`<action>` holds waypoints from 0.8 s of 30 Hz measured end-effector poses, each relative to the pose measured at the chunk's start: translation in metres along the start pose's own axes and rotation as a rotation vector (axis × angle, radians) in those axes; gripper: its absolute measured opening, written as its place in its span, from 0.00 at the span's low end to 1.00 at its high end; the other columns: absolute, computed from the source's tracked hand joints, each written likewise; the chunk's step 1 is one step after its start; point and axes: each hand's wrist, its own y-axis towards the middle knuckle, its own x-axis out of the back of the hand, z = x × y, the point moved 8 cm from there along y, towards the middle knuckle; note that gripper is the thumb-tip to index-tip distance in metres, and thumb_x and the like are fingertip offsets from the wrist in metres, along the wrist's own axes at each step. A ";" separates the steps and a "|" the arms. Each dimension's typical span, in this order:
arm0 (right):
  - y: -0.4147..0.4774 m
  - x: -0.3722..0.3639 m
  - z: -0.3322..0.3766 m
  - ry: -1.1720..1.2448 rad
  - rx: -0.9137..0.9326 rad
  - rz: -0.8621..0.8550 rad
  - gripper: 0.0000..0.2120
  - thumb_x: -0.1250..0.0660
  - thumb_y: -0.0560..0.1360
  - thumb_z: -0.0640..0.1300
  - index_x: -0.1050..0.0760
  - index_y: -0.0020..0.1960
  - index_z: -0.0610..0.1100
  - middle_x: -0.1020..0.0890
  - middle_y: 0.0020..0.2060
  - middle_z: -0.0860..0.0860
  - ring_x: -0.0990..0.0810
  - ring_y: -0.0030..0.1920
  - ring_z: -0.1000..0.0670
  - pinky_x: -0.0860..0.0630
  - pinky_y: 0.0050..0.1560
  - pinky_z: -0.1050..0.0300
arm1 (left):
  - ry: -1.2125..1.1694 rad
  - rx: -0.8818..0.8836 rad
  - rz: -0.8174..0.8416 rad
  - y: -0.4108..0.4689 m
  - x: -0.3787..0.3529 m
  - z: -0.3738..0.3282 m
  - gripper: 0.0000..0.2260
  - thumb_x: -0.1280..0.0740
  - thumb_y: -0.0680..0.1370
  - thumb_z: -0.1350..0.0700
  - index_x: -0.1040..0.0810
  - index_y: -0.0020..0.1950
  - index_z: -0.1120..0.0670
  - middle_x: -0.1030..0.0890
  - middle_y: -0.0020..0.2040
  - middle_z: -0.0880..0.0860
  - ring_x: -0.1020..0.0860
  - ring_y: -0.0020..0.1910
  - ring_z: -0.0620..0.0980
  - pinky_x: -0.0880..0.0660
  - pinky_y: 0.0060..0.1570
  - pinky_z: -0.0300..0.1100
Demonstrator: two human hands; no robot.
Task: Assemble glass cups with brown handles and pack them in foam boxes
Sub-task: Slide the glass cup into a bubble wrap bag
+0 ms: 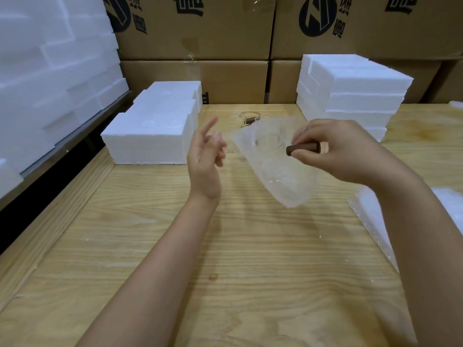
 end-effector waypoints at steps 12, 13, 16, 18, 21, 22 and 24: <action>-0.009 -0.013 -0.027 0.719 -0.080 0.119 0.06 0.31 0.69 0.47 0.15 0.42 0.50 0.14 0.45 0.54 0.17 0.50 0.55 0.24 0.50 0.65 | -0.315 0.486 0.393 -0.018 -0.020 0.045 0.37 0.18 0.52 0.39 0.18 0.57 0.53 0.18 0.57 0.54 0.20 0.57 0.53 0.21 0.52 0.46; -0.008 -0.016 -0.029 0.723 -0.102 0.115 0.07 0.31 0.67 0.49 0.15 0.41 0.50 0.14 0.44 0.54 0.17 0.49 0.54 0.23 0.51 0.63 | -0.308 0.485 0.392 -0.018 -0.022 0.046 0.37 0.17 0.51 0.40 0.18 0.56 0.53 0.18 0.55 0.55 0.19 0.55 0.53 0.19 0.50 0.47; -0.005 -0.023 -0.035 0.692 -0.162 0.049 0.12 0.30 0.70 0.48 0.18 0.44 0.38 0.14 0.43 0.49 0.17 0.48 0.45 0.23 0.53 0.53 | -0.232 0.461 0.414 -0.021 -0.025 0.044 0.43 0.17 0.50 0.40 0.22 0.61 0.55 0.18 0.56 0.57 0.19 0.54 0.56 0.20 0.49 0.52; -0.003 -0.027 -0.029 0.745 -0.148 0.026 0.14 0.31 0.71 0.46 0.19 0.44 0.34 0.15 0.42 0.45 0.19 0.45 0.49 0.25 0.48 0.59 | -0.193 0.470 0.403 -0.023 -0.026 0.043 0.50 0.17 0.49 0.39 0.27 0.66 0.57 0.21 0.62 0.61 0.22 0.59 0.61 0.24 0.56 0.59; 0.000 -0.033 -0.026 0.782 -0.167 0.024 0.13 0.31 0.73 0.41 0.21 0.48 0.30 0.16 0.44 0.39 0.19 0.44 0.49 0.24 0.47 0.58 | -0.231 0.483 0.397 -0.026 -0.029 0.044 0.51 0.17 0.50 0.41 0.29 0.68 0.58 0.24 0.65 0.62 0.24 0.62 0.62 0.27 0.60 0.62; 0.000 -0.035 -0.028 0.824 -0.200 0.022 0.11 0.32 0.75 0.39 0.21 0.48 0.29 0.16 0.40 0.43 0.18 0.42 0.51 0.24 0.43 0.61 | -0.250 0.489 0.396 -0.027 -0.030 0.044 0.50 0.17 0.51 0.41 0.29 0.69 0.57 0.23 0.64 0.61 0.23 0.62 0.61 0.25 0.59 0.61; 0.000 -0.042 -0.033 0.867 -0.272 0.035 0.09 0.35 0.76 0.35 0.23 0.49 0.27 0.18 0.36 0.47 0.19 0.37 0.52 0.25 0.39 0.64 | -0.287 0.505 0.397 -0.029 -0.033 0.045 0.48 0.17 0.54 0.42 0.29 0.69 0.56 0.22 0.64 0.60 0.22 0.61 0.59 0.23 0.56 0.59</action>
